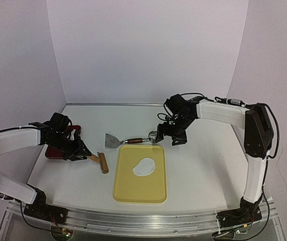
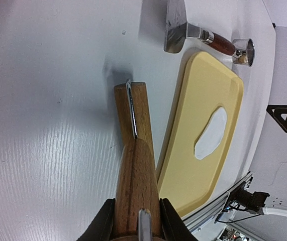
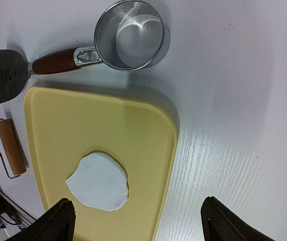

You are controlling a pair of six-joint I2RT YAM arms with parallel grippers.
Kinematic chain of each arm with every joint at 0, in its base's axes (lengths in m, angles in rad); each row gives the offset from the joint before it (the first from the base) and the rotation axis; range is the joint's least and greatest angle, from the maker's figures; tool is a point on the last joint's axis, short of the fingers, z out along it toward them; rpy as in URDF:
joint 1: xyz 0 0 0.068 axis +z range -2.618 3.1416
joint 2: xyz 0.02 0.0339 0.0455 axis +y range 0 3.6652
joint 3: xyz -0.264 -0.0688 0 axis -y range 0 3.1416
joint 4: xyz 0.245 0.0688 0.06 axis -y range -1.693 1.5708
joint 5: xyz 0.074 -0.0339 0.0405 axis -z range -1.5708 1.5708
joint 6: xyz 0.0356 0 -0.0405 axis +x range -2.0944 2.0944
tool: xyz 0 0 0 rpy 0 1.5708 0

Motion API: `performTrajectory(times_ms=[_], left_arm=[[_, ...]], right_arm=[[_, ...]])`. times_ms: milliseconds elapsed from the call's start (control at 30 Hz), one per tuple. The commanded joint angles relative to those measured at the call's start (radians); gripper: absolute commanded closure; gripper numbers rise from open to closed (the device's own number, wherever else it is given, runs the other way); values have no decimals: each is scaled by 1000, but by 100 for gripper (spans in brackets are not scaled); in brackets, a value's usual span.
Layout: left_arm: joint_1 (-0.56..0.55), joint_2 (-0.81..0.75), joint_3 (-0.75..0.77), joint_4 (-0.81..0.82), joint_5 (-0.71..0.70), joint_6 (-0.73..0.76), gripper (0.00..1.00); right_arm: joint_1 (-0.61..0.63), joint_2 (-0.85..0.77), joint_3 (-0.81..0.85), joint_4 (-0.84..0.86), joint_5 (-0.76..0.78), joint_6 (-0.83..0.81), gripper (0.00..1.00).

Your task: Roll out the dumpling wrappers from the dough

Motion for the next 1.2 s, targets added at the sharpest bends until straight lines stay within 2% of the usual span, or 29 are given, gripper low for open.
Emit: performTrajectory(times_ms=[0,100,167,333,500,600,700,833,1000,1167], left_arm=[[13,-34,-42,81,38,-3,91],[24,-43,-95,62,5,-6,80],[27,-57,-135,61,-18,-33,69],[28,-99,-180,4,-89,-69,50],[28,-147,-163,-108,-196,-64,23],[28,-179,-134,-165,-242,-92,13],[28,-205,-40,-283,-343,-126,5],[28,-215,122,-375,-428,-101,1],[28,-152,281,-361,-403,-62,1],[28,-117,322,-289,-350,-73,3]], right_arm=[[-3,-45,40,-7,-31,-11,13],[-3,-38,37,-8,-36,-17,13],[-3,-34,31,-8,-28,-22,13],[-2,-66,4,-8,49,-36,14],[3,-145,19,0,158,-118,14],[3,-140,47,-21,189,-140,15],[3,-110,89,-61,211,-138,17],[-6,-37,164,-97,211,-134,25],[-50,95,276,-114,147,-147,37],[-75,230,410,-137,122,-194,45]])
